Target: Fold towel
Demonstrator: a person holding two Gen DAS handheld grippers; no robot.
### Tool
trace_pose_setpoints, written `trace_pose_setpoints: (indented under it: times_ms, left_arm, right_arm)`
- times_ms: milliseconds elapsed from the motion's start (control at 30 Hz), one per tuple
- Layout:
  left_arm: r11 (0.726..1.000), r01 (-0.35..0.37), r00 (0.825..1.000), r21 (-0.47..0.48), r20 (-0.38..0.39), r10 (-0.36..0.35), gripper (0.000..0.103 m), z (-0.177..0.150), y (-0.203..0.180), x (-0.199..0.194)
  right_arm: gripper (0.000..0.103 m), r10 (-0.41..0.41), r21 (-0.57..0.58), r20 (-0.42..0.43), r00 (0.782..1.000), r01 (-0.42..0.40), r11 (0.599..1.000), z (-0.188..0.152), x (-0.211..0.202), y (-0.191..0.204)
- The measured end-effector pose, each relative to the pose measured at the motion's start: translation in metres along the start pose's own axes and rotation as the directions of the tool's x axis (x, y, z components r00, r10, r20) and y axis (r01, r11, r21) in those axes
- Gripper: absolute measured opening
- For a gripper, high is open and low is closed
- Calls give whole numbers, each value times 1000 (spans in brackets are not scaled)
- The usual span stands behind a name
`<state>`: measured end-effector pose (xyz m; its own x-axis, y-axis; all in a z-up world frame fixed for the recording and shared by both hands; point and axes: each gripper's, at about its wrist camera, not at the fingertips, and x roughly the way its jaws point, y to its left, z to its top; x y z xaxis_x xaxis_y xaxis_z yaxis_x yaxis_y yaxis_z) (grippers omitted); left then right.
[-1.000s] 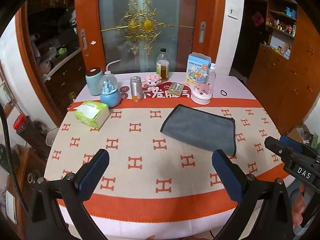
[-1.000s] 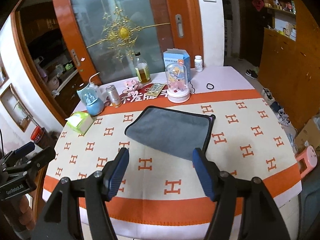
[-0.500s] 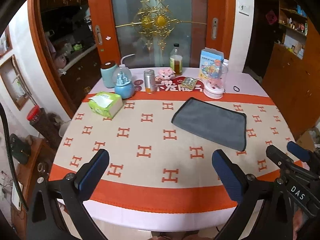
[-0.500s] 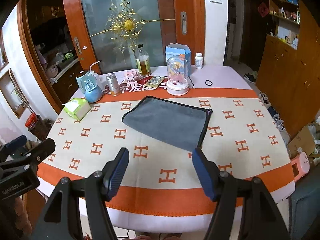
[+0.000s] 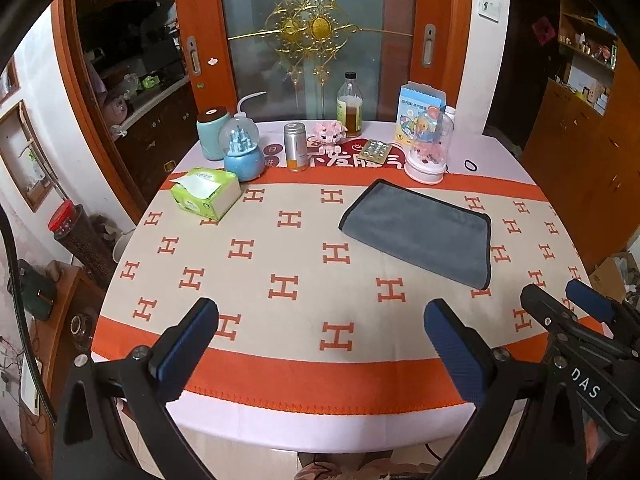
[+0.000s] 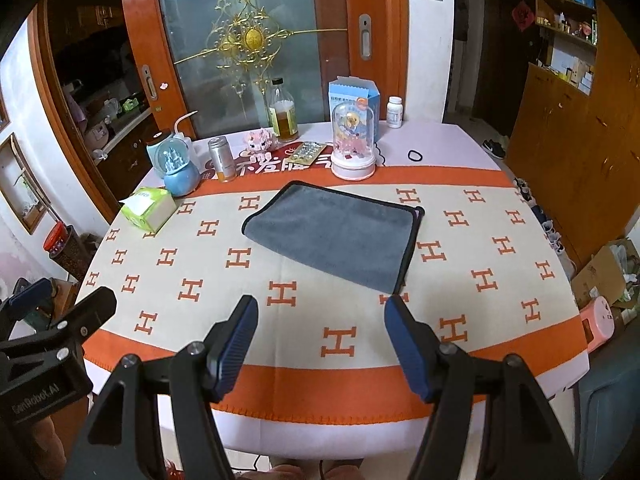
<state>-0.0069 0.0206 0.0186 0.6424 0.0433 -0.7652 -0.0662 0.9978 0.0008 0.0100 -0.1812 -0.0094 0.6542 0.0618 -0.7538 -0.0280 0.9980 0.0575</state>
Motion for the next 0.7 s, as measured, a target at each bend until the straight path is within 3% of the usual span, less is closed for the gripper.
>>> trace_pose_setpoints:
  times_ms: [700]
  left_arm:
    - [1000, 7, 999, 0, -34, -7, 102, -1, 3, 11]
  right_arm:
    - [66, -19, -6, -8, 1000, 19, 1000, 1, 2, 4]
